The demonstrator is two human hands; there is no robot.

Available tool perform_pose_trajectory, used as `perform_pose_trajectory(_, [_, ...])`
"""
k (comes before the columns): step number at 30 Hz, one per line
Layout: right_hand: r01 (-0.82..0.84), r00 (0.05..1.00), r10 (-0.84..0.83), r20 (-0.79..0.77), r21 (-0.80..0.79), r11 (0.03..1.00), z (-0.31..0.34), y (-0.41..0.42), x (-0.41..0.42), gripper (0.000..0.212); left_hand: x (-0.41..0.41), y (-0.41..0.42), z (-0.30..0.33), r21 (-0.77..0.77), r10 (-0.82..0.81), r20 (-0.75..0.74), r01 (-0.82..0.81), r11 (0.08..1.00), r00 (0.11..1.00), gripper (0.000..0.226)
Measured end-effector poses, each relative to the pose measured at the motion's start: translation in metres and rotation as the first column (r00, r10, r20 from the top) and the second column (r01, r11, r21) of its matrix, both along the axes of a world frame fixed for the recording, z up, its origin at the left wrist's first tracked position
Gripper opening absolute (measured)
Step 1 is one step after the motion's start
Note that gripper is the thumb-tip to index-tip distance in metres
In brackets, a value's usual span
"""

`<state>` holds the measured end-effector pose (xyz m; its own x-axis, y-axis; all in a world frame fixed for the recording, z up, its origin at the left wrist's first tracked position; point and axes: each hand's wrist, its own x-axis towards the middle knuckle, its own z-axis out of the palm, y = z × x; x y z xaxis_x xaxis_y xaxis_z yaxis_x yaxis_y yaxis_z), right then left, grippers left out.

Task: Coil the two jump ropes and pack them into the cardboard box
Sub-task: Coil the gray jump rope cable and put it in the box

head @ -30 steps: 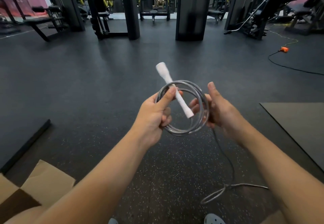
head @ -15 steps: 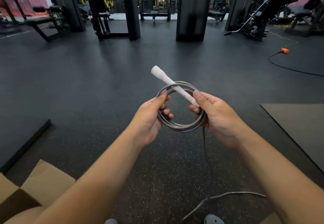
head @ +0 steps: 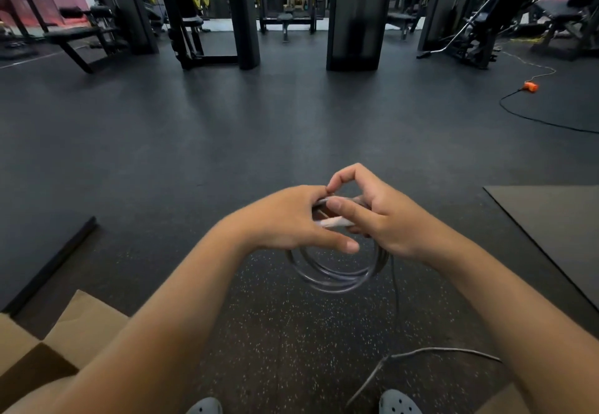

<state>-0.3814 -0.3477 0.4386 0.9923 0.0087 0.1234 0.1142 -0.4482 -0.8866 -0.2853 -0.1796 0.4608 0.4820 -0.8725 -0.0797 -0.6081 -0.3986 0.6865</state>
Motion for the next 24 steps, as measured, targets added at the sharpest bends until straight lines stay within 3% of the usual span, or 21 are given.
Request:
perform_pose_trajectory(4, [0.011, 1.0, -0.011, 0.012, -0.033, 0.999, 0.0, -0.001, 0.001, 0.039, -0.003, -0.005, -0.014, -0.136, 0.039, -0.186, -0.065, 0.988, 0.982, 0.026])
perform_pose_trajectory(9, [0.169, 0.972, -0.173, 0.159, 0.038, 0.985, 0.002, -0.01, -0.001, 0.05, -0.002, -0.004, -0.019, -0.196, -0.02, -0.21, -0.022, 0.98, 0.978, 0.03])
perform_pose_trajectory(12, [0.268, 0.955, -0.279, 0.095, 0.116, 0.956, 0.008, -0.028, -0.006, 0.062, 0.006, 0.0, -0.015, -0.27, -0.01, -0.232, -0.055, 0.961, 0.973, 0.028])
perform_pose_trajectory(14, [0.288, 0.954, -0.293, 0.058, 0.083, 0.954, 0.01, -0.044, -0.012, 0.063, 0.012, 0.005, -0.012, -0.363, 0.008, -0.308, -0.125, 0.923, 0.951, 0.028])
perform_pose_trajectory(16, [0.261, 0.965, -0.261, 0.029, -0.001, 0.965, 0.009, -0.061, -0.02, 0.052, 0.018, 0.01, -0.008, -0.471, 0.039, -0.433, -0.263, 0.842, 0.901, 0.028])
perform_pose_trajectory(19, [0.267, 0.962, -0.271, -0.016, -0.126, 0.956, 0.001, -0.082, -0.025, 0.021, 0.027, 0.01, -0.005, -0.56, 0.051, -0.661, -0.537, 0.631, 0.749, 0.03])
perform_pose_trajectory(24, [0.318, 0.947, -0.318, -0.038, 0.003, 0.948, -0.008, -0.052, -0.009, 0.019, 0.016, -0.013, -0.014, -0.426, 0.028, -0.88, -0.814, 0.396, 0.474, 0.029])
